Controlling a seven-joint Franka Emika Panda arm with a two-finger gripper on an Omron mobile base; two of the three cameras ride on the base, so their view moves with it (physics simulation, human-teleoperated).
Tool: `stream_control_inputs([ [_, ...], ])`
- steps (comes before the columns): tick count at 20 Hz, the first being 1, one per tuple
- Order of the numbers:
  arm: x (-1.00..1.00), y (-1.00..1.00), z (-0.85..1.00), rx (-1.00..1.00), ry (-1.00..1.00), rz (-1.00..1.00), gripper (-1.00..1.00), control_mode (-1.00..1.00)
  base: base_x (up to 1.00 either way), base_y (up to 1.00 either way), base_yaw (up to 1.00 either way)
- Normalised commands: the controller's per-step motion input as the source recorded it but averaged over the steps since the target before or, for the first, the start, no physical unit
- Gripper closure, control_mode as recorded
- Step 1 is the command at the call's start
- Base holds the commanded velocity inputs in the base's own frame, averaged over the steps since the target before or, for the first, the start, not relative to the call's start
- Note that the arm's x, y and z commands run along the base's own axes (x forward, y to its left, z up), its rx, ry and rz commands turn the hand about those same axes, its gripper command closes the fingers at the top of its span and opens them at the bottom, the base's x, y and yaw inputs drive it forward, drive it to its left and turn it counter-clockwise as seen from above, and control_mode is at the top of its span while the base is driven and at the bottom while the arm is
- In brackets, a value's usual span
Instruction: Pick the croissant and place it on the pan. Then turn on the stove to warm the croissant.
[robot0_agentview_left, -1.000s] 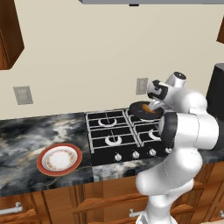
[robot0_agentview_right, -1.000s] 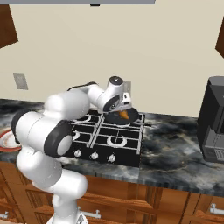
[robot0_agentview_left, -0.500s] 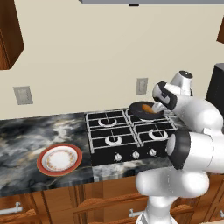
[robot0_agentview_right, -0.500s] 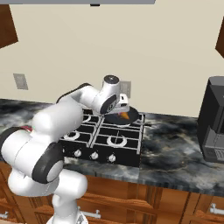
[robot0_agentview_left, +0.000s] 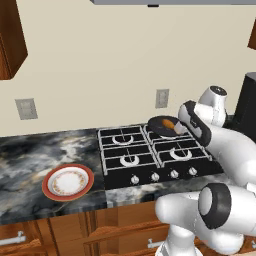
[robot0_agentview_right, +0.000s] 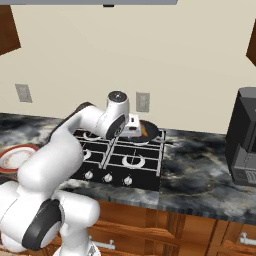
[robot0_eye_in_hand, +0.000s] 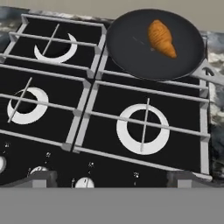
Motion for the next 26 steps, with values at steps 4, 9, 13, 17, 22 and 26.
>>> stream_control_inputs([
  [4,-0.44,0.23,0.01,0.08,0.00,-0.14,-1.00,-1.00,0.00,0.00,0.00],
  [9,-0.42,0.14,0.00,0.04,0.01,-0.13,-1.00,-1.00,0.00,0.00,0.00],
  [13,-0.26,0.02,0.00,0.00,0.13,-0.13,-1.00,-1.00,0.00,0.00,0.00],
  [17,-0.11,0.00,0.00,0.00,0.17,-0.11,-1.00,-1.00,0.00,0.00,0.00],
  [22,0.00,0.01,0.00,0.02,0.10,-0.07,-1.00,-1.00,0.00,0.00,0.00],
  [26,0.00,0.00,0.00,0.06,0.08,-0.01,-1.00,-1.00,0.00,0.00,0.00],
])
